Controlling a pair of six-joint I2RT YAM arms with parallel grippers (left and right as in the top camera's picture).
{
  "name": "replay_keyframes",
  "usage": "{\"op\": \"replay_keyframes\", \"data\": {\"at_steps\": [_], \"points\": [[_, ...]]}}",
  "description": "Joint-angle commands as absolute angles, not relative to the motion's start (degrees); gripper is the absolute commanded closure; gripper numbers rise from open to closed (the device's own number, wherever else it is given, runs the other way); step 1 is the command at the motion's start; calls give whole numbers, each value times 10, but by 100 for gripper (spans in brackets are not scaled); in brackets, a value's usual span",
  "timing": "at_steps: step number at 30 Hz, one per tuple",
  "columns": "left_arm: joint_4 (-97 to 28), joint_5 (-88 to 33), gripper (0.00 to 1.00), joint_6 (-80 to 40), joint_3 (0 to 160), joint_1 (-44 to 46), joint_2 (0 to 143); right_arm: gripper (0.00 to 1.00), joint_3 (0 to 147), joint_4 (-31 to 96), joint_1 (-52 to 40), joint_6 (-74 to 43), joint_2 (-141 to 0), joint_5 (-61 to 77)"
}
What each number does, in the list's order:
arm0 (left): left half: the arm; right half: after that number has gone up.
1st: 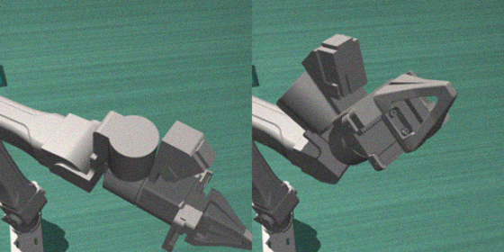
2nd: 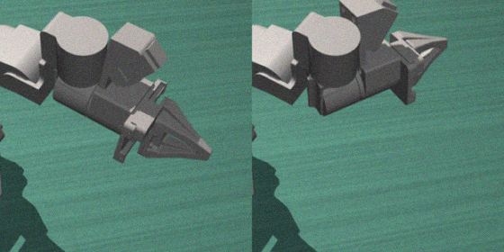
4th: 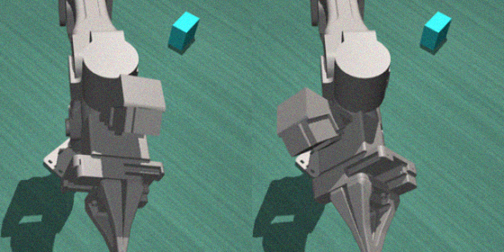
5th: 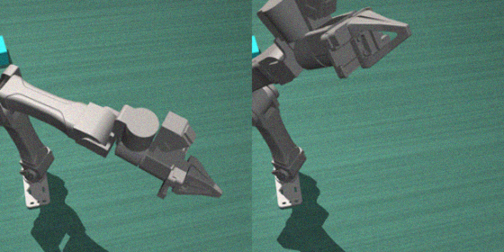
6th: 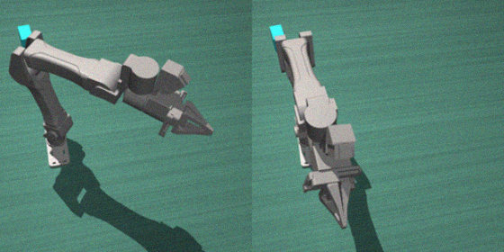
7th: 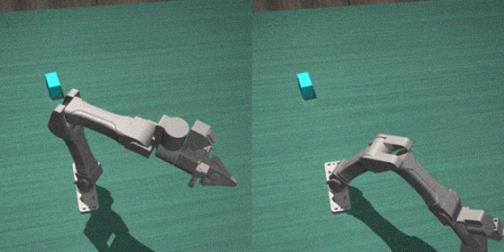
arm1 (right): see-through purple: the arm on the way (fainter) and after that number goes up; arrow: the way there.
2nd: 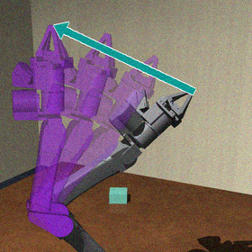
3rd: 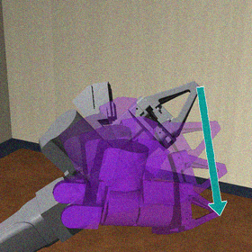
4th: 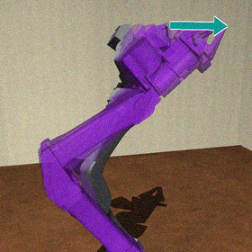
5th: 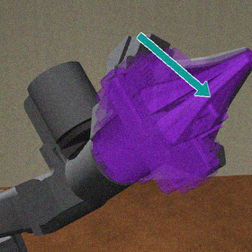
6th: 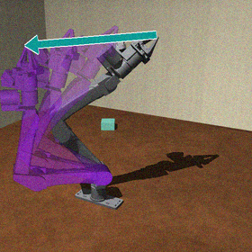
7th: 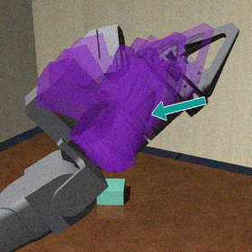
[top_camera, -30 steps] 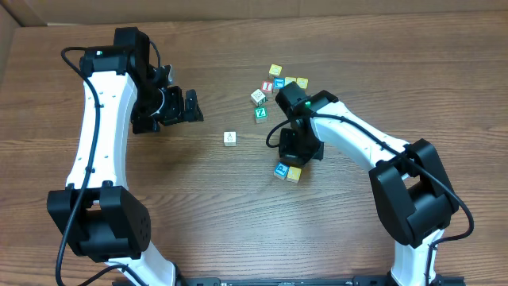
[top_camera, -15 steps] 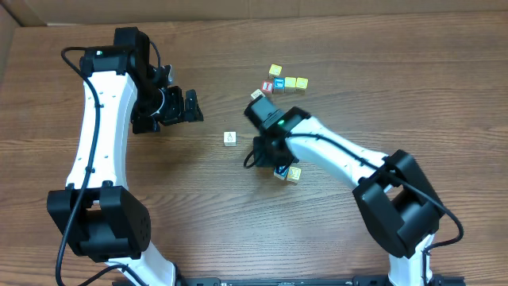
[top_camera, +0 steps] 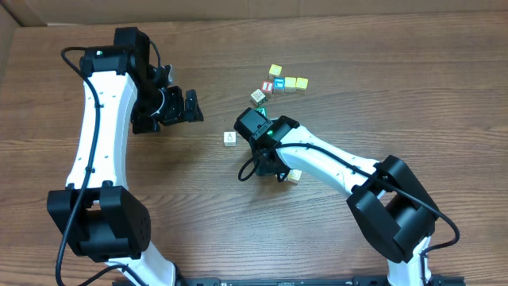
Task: Flip 5 blocks
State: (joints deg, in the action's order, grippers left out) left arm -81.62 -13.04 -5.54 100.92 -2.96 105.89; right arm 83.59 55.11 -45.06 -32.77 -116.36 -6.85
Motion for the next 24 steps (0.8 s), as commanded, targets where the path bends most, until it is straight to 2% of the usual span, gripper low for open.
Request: {"op": "replay_keyframes", "data": {"at_steps": [1, 14, 24], "points": [[-816, -129, 0, -53, 1024, -26, 1066, 96, 852, 559, -453, -325, -1149, -79], [-816, -129, 0, -53, 1024, -26, 1066, 96, 864, 554, -445, -314, -1138, -44], [-816, -129, 0, -53, 1024, -26, 1066, 96, 896, 566, -337, -331, -1097, 60]]}}
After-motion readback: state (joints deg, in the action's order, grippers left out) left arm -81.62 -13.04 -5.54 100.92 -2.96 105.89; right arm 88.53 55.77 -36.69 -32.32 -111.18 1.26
